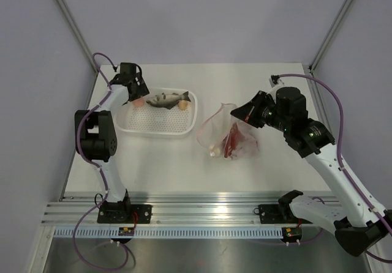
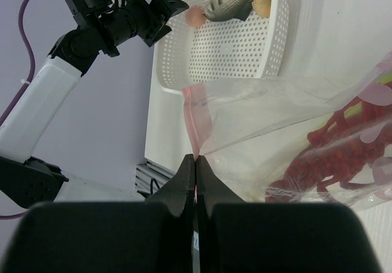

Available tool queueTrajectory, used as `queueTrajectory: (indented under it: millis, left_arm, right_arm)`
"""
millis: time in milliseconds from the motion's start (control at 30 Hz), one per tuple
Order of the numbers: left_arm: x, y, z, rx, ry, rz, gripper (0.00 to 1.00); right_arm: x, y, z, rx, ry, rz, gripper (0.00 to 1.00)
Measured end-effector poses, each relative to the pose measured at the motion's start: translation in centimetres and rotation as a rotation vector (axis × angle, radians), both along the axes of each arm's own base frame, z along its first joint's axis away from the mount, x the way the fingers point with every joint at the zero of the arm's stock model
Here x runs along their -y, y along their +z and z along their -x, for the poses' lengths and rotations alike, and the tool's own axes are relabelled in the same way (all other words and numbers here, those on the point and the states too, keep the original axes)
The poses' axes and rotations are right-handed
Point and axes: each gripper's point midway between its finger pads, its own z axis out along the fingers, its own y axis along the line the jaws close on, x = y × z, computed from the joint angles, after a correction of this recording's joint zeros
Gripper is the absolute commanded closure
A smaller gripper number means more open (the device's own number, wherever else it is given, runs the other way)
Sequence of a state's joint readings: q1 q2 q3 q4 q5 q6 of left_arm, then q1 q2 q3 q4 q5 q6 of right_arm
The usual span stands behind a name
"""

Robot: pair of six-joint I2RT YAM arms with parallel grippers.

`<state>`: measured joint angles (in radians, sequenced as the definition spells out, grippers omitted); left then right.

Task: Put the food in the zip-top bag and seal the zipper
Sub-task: Pick up the fake food from the bin.

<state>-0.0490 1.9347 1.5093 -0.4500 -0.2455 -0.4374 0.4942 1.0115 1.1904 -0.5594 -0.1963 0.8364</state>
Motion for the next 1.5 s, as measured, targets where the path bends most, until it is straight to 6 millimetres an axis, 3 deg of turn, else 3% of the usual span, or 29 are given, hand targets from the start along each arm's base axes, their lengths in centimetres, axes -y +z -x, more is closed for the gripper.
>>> queueTrajectory:
  millis: [267,533,733,1200,1500]
  left_arm:
    - [0.1,-2.5,-1.1,0.002,0.118,0.052,0.19]
    - [-0.3,-2.8,-2.4,0.070,0.200,0.078,0.20]
    - [-0.3,-4.2,-2.6,0.060,0.215,0.083,0.27]
    - [-0.3,-5.2,-3.0,0.020,0.220,0.077,0.35]
    - [-0.2,-5.4,-3.2,0.017,0.230,0.084,0.64]
  right_arm:
    - [-0.3,-1.1,-0.4,-0.022,0.006,0.008,1.00]
    - [-0.4,-1.6,-0.4,-0.033,0.006,0.013,1.00]
    - [-0.5,-1.9,-0.6,-0.041,0.006,0.018,1.00]
    - [-0.6,-2.4,-0.9,-0.057,0.006,0.026,1.00]
    - [-0.6,-2.4,-0.9,-0.060,0.005,0.023,1.00]
